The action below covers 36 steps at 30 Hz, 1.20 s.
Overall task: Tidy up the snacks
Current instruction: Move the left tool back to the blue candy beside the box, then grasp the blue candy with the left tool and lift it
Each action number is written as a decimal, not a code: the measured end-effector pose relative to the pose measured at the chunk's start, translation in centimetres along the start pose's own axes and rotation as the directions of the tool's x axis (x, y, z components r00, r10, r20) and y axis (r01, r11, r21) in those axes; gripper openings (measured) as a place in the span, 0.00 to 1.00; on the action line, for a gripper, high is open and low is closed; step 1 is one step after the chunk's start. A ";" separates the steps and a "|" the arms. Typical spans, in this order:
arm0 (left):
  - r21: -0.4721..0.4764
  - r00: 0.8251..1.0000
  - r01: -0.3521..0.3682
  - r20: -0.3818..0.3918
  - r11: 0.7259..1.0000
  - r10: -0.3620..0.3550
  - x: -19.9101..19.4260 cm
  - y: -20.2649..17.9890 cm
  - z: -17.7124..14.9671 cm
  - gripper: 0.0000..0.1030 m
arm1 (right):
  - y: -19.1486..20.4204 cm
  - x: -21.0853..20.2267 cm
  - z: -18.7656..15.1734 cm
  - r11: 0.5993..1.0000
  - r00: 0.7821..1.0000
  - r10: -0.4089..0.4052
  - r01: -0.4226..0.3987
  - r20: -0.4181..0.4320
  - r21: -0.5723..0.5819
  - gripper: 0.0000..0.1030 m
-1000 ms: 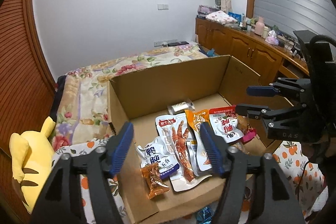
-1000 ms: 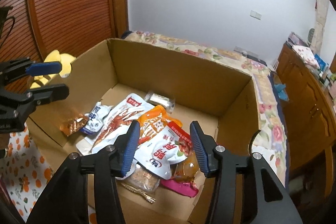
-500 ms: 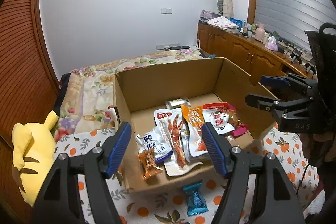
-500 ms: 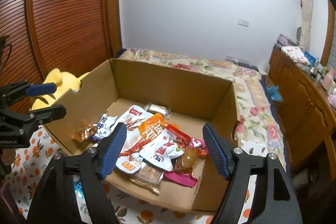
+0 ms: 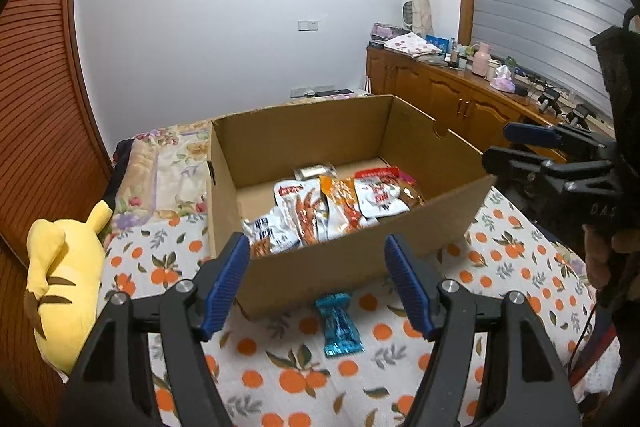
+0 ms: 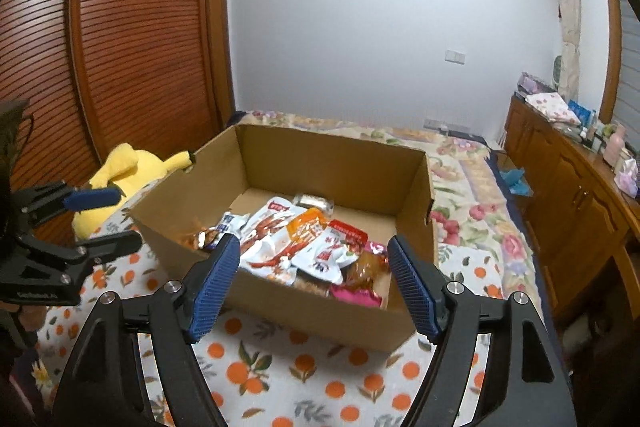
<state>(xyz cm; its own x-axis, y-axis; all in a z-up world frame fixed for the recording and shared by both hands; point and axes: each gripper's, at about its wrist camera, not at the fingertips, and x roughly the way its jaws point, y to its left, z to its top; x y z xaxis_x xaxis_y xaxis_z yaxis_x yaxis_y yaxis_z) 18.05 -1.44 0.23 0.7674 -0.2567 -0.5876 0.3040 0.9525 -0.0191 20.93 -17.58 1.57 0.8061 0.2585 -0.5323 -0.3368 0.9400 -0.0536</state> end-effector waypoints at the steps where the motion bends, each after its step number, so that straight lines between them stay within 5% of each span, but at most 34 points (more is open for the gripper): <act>1: -0.002 1.000 0.005 -0.002 1.000 -0.005 -0.2 -0.1 -0.5 0.69 | 0.0 -0.4 -0.2 1.000 1.000 0.001 -0.001 0.004 0.003 0.76; 19: 0.010 0.994 0.014 -0.106 1.000 -0.013 1.9 -2.2 -6.6 0.67 | 0.7 -1.8 -8.4 1.000 0.998 0.007 -0.007 -0.066 0.011 0.76; 36: -0.010 0.969 0.031 -0.243 0.999 -0.032 9.2 -1.9 -7.4 0.32 | 0.6 1.4 -10.7 0.998 0.992 0.055 -0.050 -0.117 0.048 0.76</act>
<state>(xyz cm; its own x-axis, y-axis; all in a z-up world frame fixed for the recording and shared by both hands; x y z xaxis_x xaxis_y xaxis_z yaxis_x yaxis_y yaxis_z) 20.38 -4.36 -11.15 0.5966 -0.2396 -0.7659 0.3214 0.9458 -0.0455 16.61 -19.01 -8.22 0.7237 0.2819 -0.6300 -0.3528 0.9356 0.0133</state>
